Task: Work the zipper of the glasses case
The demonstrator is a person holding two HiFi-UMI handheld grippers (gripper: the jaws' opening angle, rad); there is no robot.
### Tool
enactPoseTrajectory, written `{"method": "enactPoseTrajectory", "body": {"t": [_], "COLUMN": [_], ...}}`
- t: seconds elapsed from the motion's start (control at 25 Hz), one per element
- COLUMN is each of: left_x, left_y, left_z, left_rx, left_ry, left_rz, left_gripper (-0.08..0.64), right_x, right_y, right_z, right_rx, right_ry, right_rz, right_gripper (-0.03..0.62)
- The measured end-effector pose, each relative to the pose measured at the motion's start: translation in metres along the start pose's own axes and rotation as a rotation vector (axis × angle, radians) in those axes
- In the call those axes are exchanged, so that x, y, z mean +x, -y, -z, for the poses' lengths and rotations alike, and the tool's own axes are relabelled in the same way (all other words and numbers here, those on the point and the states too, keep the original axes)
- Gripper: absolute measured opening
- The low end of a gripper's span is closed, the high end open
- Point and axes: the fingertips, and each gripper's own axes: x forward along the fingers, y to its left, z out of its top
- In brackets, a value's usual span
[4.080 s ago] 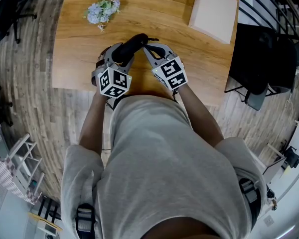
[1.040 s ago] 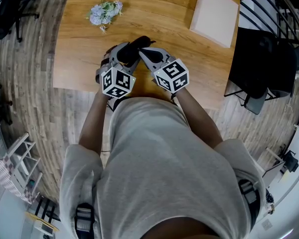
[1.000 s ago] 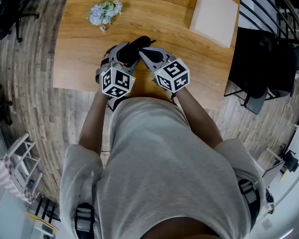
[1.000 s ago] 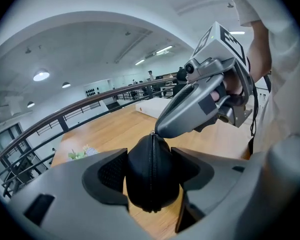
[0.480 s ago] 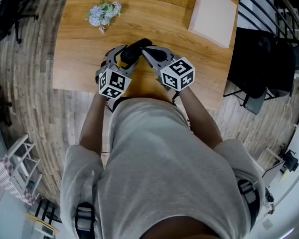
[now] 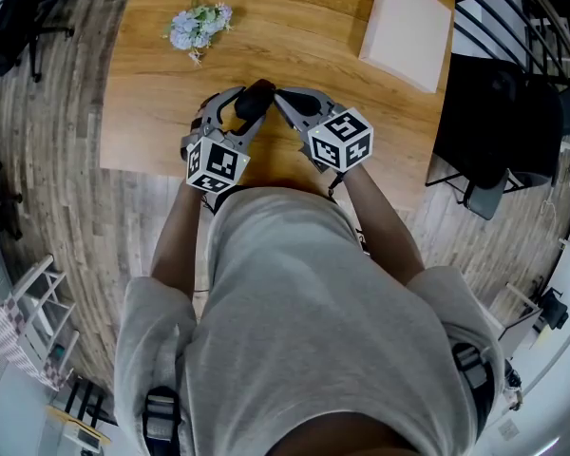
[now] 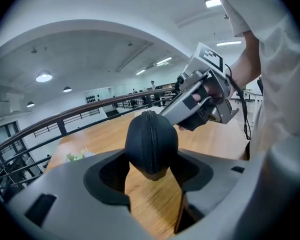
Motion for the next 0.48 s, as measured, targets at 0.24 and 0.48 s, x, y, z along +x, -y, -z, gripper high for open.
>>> {"method": "enactPoseTrajectory", "body": {"t": [0.24, 0.48], "left_x": [0.002, -0.001], "left_y": [-0.003, -0.002], "left_z": [0.014, 0.003], "left_rx": [0.047, -0.009], "left_ry": [-0.084, -0.003], "left_rz": [0.01, 0.002], "left_gripper": [0.259, 0.262], "right_x": [0.0, 0.002], "right_y": [-0.01, -0.003], "right_z": [0.002, 0.001], "right_rx": [-0.032, -0.055], "right_ry": [-0.012, -0.016], "right_rz": [-0.015, 0.03], "right_gripper": [0.026, 0.026]}}
